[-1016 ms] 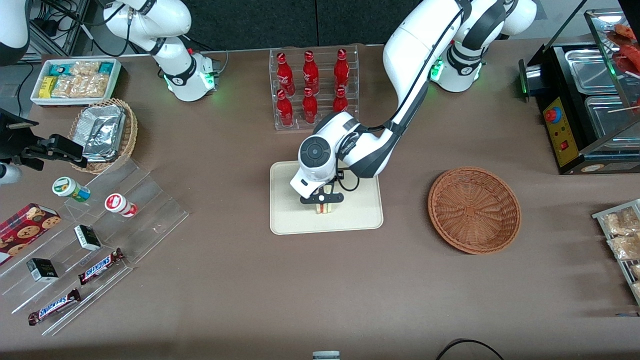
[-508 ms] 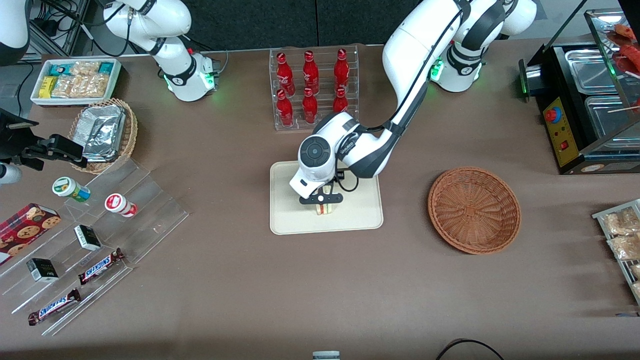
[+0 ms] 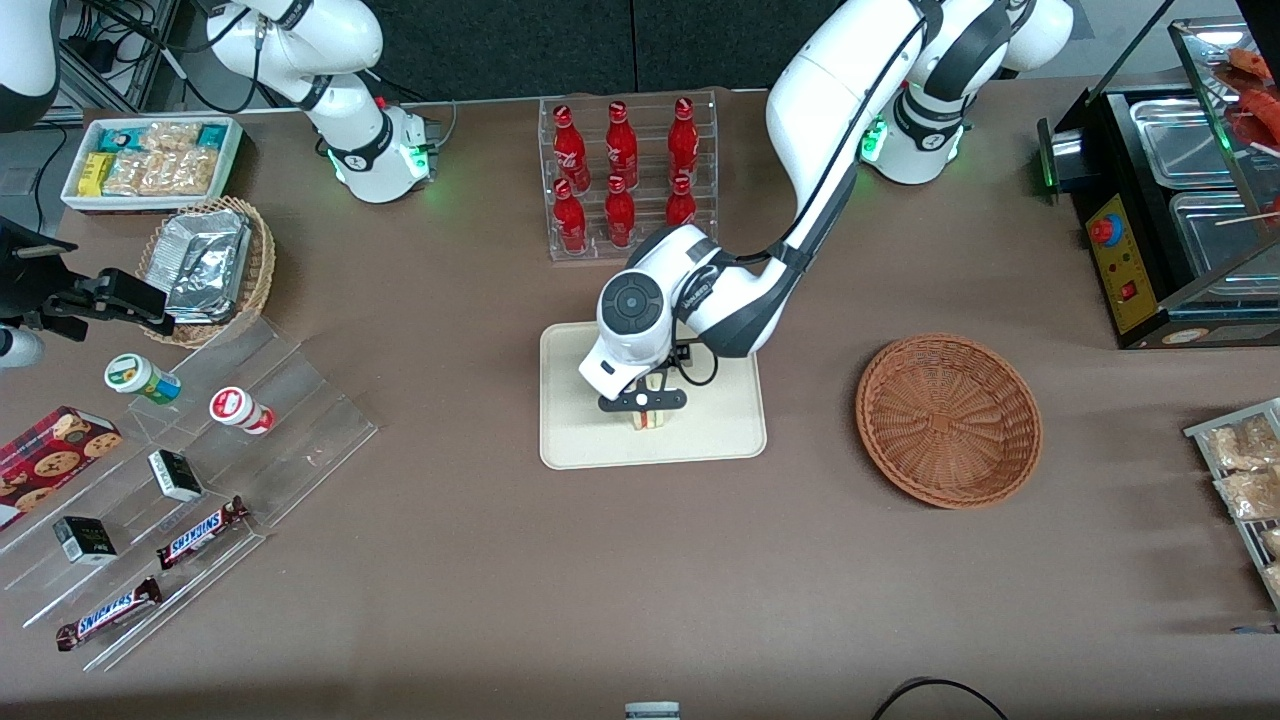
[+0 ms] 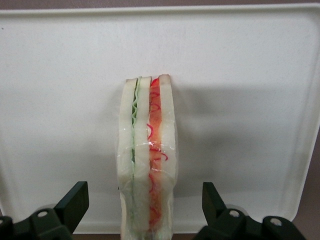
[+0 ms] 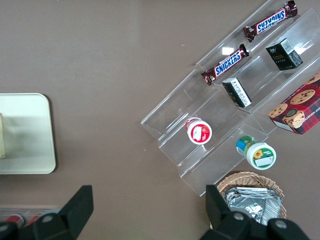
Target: Place sandwich from basket to tray
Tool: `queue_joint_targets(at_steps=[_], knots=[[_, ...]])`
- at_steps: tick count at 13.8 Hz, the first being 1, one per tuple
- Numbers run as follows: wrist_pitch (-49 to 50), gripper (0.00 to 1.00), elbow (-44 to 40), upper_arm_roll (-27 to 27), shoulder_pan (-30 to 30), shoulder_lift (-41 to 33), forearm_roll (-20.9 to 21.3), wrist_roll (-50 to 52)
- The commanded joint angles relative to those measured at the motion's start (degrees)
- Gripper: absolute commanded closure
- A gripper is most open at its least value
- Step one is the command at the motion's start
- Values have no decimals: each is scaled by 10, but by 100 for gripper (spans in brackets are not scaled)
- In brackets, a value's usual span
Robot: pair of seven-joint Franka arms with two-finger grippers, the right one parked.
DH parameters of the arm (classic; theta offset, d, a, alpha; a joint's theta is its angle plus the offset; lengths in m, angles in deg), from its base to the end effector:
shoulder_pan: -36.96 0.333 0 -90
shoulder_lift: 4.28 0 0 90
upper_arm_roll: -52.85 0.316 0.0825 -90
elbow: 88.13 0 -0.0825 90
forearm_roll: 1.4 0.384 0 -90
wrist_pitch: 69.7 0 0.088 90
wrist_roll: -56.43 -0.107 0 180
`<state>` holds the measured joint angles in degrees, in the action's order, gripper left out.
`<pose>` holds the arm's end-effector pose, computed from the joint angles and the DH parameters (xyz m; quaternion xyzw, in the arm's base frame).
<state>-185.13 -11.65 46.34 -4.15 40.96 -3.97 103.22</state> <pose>0.5022 -0.5279 0.2521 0.9966 0.0180 -0.0804 0.0027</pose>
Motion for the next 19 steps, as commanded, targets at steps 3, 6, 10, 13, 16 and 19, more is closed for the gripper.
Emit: queue_joint_targets(at_steps=[3,6,10,13,16,19], knots=[[62,0,-13,9,0,-36,27,1],[108,0,-12,7,38,-89,24,-6],[165,0,3,6,105,-154,19,-68],[174,0,45,6,167,-202,19,-137],[182,0,74,6,225,-235,19,-221],[185,0,111,6,280,-277,18,-294]])
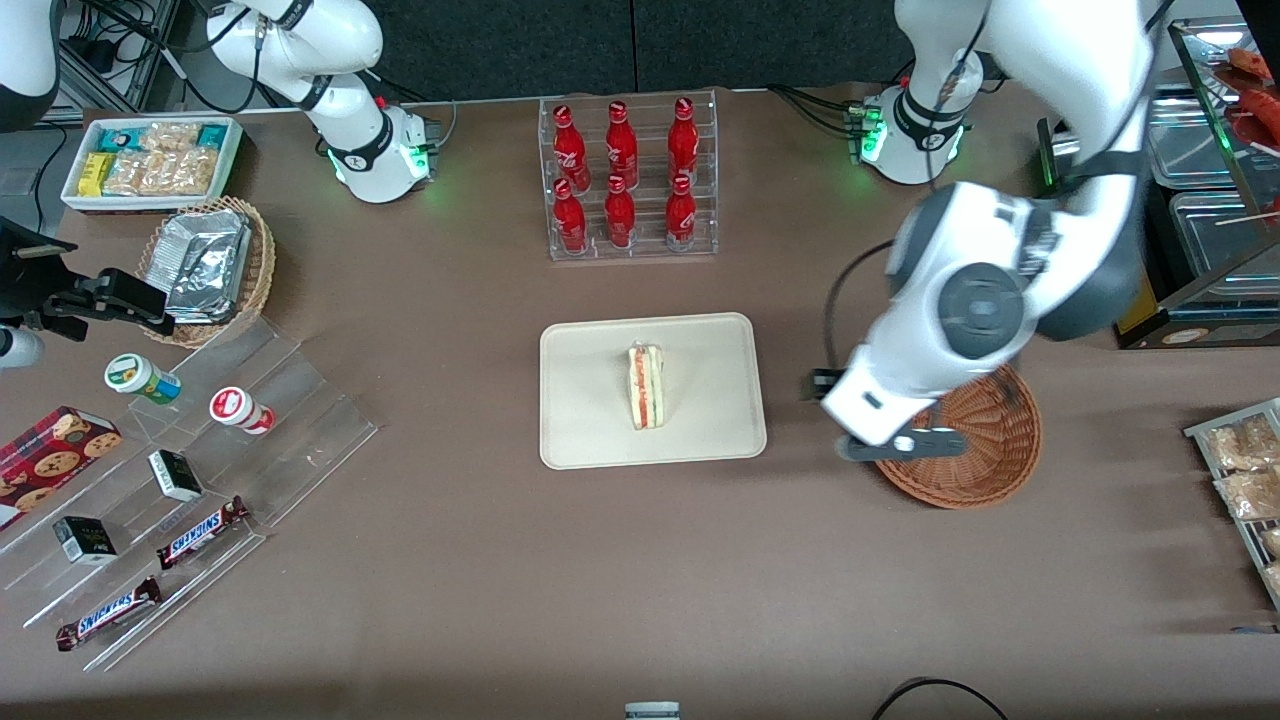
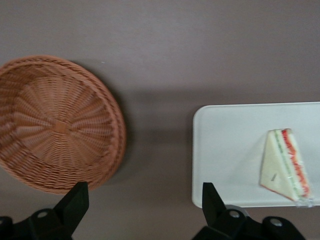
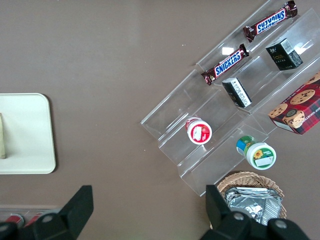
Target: Place sandwich from basket to tray
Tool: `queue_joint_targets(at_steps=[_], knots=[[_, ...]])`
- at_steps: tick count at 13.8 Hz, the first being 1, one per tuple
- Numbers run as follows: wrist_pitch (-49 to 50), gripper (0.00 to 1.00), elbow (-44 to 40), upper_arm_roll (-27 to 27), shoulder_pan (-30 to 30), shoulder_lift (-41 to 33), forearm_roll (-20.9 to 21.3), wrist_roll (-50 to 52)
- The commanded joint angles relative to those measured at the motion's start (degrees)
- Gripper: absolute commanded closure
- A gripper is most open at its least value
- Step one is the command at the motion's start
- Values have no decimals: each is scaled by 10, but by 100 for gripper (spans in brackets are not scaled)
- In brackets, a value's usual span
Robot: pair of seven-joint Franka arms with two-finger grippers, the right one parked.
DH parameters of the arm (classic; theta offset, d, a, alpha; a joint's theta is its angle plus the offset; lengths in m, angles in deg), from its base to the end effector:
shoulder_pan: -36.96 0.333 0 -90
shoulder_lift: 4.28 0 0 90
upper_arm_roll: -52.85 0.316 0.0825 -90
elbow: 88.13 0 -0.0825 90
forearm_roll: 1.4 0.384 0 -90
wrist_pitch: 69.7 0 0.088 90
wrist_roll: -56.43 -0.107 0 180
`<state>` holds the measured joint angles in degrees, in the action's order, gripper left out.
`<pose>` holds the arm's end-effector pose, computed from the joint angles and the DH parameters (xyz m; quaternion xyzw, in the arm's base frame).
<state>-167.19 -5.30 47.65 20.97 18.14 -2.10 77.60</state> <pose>0.6195 -0.2320 0.4553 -0.9975 -0.0033 0.0708 0.0023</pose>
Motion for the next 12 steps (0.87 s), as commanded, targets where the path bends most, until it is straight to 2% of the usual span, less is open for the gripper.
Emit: queue_joint_targets(at_steps=[1,4,6,9,12], knots=[[14,0,55,-7,46,-62,-1,-64],[48,0,57,-6,97,-87,0,-146],[61,0,58,-5,116,-99,0,-149],[63,0,102,-9,154,-160,1,-150],[83,0,126,-10,166,-207,5,-151]])
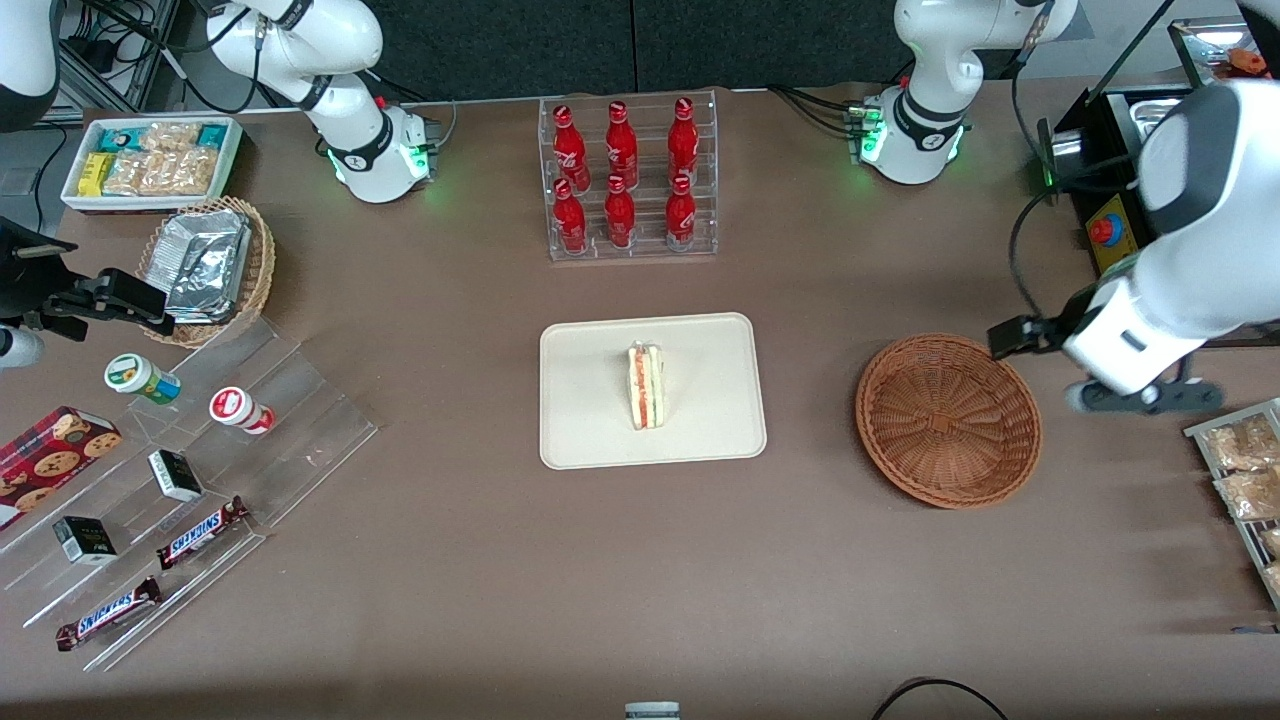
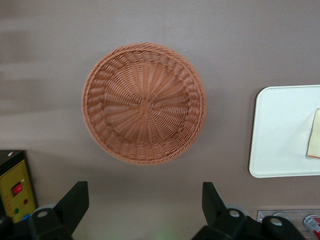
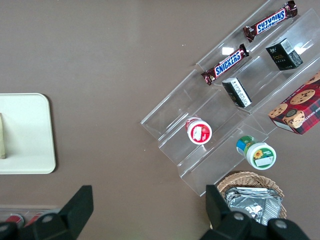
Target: Place sandwich from basket to tray
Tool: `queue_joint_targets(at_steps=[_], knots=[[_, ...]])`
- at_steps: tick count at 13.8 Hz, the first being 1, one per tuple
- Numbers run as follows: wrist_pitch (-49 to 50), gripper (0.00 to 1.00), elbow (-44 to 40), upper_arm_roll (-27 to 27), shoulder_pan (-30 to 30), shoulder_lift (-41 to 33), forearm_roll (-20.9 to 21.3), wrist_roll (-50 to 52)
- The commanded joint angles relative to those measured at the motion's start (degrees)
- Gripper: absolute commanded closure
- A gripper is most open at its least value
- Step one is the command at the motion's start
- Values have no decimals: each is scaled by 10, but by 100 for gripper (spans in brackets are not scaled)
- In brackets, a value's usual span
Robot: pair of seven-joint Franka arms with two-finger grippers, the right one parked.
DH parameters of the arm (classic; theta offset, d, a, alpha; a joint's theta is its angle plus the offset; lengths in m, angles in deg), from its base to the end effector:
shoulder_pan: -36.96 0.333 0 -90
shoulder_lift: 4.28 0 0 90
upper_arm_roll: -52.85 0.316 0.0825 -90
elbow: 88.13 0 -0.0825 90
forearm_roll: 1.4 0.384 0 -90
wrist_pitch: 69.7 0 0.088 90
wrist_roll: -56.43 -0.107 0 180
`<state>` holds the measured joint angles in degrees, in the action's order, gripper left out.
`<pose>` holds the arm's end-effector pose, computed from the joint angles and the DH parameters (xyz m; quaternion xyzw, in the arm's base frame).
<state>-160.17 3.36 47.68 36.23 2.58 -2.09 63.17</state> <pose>0.5810 -0.0587 0.5450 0.9976 0.0077 -0.0693 0.0038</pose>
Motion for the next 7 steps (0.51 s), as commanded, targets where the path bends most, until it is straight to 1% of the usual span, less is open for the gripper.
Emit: queue_joint_targets(at_steps=[1,4,7], knots=[[27,0,39,-10,13,-61,9,-7],[64,0,35,-8,14,-99,14,-7],[87,0,30,-1,28,-122,21,-42]])
